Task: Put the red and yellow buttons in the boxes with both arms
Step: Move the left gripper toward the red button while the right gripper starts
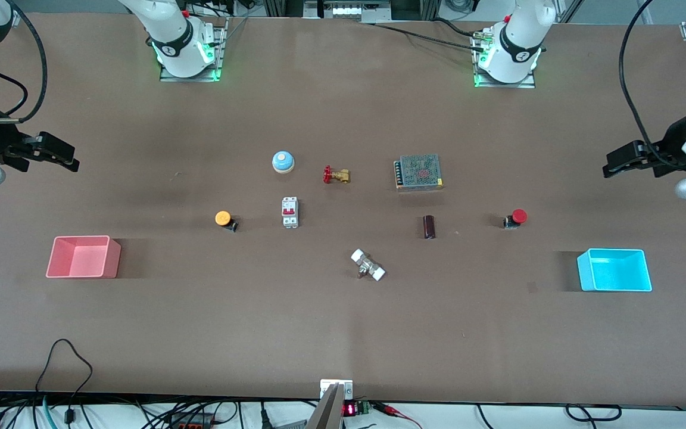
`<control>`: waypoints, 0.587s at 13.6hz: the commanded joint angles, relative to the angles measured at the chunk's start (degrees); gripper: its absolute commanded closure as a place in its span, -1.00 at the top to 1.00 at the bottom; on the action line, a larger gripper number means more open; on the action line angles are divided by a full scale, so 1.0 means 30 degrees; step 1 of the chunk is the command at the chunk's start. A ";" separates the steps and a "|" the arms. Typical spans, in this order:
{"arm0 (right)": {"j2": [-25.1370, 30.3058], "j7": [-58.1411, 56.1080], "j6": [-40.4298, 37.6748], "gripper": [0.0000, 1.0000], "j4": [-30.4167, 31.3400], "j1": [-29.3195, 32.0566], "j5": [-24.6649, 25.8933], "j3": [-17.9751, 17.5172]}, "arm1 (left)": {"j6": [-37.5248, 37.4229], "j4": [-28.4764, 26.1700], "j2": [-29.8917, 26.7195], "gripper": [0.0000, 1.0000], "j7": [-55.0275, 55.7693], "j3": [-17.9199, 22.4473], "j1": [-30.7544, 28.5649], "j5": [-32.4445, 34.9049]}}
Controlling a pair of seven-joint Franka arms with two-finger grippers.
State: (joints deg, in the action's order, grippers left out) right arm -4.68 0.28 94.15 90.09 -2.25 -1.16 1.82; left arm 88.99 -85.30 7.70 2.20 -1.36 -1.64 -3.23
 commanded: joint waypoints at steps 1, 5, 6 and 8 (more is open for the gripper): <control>0.0387 0.0171 0.0022 1.00 0.0615 -0.0421 0.0269 0.0009 | 0.0072 0.0074 0.0825 1.00 0.0232 0.0044 -0.0040 -0.0214; -0.0284 0.0028 0.0198 1.00 0.0616 -0.1006 0.0416 0.0009 | -0.0336 0.0368 0.2964 1.00 0.0261 -0.0014 0.0105 -0.0125; -0.0809 -0.0062 -0.0092 1.00 0.0471 -0.1183 0.0271 0.0009 | -0.0599 0.0107 0.3463 1.00 0.0261 -0.0014 0.0106 -0.0125; -0.1105 -0.0034 -0.0357 1.00 0.0819 -0.1679 0.0182 -0.0020 | -0.0368 -0.0365 0.4487 1.00 0.0319 -0.0043 0.0135 -0.0183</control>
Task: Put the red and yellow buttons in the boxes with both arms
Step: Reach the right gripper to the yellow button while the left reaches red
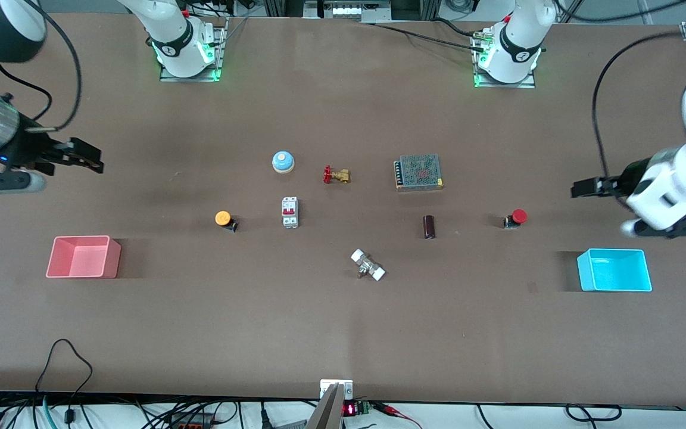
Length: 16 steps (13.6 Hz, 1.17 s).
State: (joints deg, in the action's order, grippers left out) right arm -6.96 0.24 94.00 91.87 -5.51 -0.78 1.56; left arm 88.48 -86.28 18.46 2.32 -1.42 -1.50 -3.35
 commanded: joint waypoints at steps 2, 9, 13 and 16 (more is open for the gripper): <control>-0.0404 0.0386 0.1117 1.00 0.1477 -0.1527 0.0055 0.0095 | 0.1664 -0.1581 0.1288 1.00 0.0601 -0.0023 0.0438 -0.0201; -0.0082 0.5719 0.9756 1.00 0.7832 -0.2527 0.0055 -0.0780 | 1.0720 -0.8909 0.1052 1.00 0.0369 -0.0023 0.0734 -0.0289; -0.1485 0.8647 1.2638 1.00 0.8722 -0.2469 0.0783 -0.2362 | 1.3365 -1.0762 0.1228 1.00 0.0573 -0.0052 0.0998 -0.0464; -0.2510 0.8708 1.3896 1.00 0.8721 -0.2585 0.1402 -0.2483 | 1.3715 -1.0763 0.1812 1.00 0.0339 -0.0052 0.1027 -0.1373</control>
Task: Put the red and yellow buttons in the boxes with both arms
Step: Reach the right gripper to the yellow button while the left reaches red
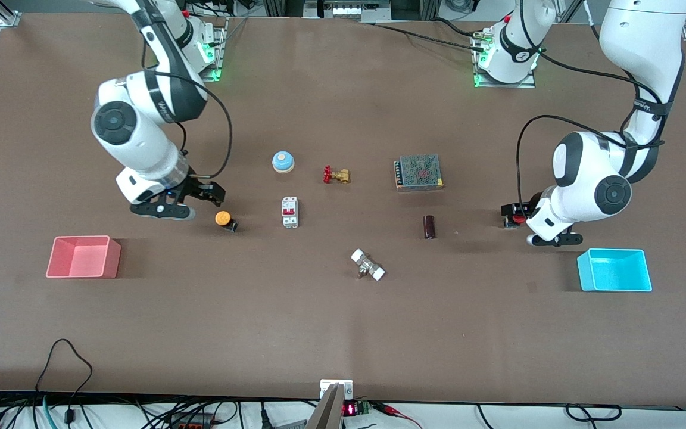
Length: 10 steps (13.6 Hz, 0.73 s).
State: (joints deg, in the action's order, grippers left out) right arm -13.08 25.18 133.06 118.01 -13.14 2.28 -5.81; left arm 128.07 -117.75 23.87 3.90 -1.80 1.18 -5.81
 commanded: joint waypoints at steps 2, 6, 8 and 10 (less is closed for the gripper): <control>-0.1232 0.0629 0.1990 1.00 0.0011 -0.0104 0.0382 -0.0026 | 0.1048 -0.0243 0.0478 1.00 -0.0594 0.0071 0.0164 -0.0495; -0.2550 0.1800 0.3107 1.00 -0.0282 0.0013 0.0294 -0.0026 | 0.1899 -0.0243 0.0919 0.80 -0.2296 0.0071 0.0310 -0.0524; -0.2962 0.2501 0.3400 1.00 -0.0254 0.0043 0.0294 -0.0026 | 0.1841 -0.0301 0.0919 0.73 -0.2297 0.0071 0.0514 -0.0553; -0.3371 0.2944 0.3634 1.00 -0.0282 -0.0016 0.0323 -0.0026 | 0.1783 -0.0360 0.0919 0.36 -0.2297 0.0071 0.0574 -0.0524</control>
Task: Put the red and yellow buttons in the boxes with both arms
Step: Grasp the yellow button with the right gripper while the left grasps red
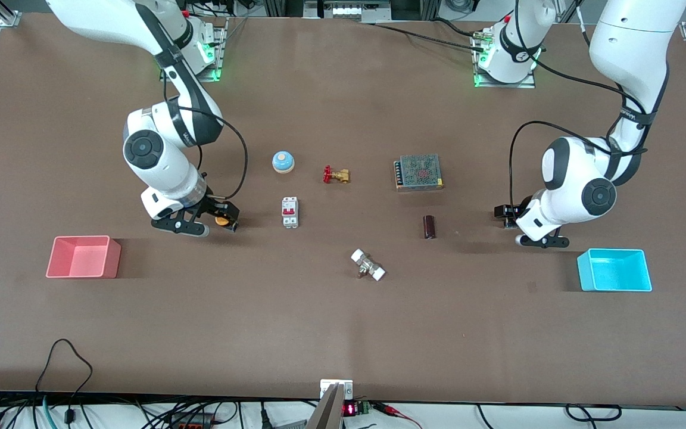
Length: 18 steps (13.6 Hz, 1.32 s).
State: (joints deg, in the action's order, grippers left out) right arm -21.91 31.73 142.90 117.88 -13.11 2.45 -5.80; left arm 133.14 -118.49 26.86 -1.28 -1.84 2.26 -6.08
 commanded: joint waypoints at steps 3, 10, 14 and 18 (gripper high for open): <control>-0.0871 0.0848 0.0647 1.00 -0.0210 -0.0055 0.0324 -0.0030 | 0.0122 0.0035 -0.0047 -0.23 -0.0393 0.0084 0.0186 -0.0522; -0.1897 0.0819 0.1672 1.00 -0.0210 -0.0084 0.0354 -0.0030 | -0.0723 0.0445 -0.2354 -0.48 -0.0508 0.1017 -0.0486 -0.0464; -0.1956 0.0819 0.1818 0.79 -0.0239 -0.0084 0.0354 -0.0030 | -0.1108 0.1671 -0.3240 -0.46 -0.1996 0.1432 -0.2886 -0.0200; -0.2044 0.0789 0.1936 0.41 -0.0239 -0.0084 0.0383 -0.0030 | -0.0933 0.3431 -0.1780 -0.47 -0.3351 0.1432 -0.3885 -0.0200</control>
State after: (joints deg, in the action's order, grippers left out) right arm -27.47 32.86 147.95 117.68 -13.18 2.51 -5.82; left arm 130.86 -111.79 17.81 -9.76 2.77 -8.91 -6.55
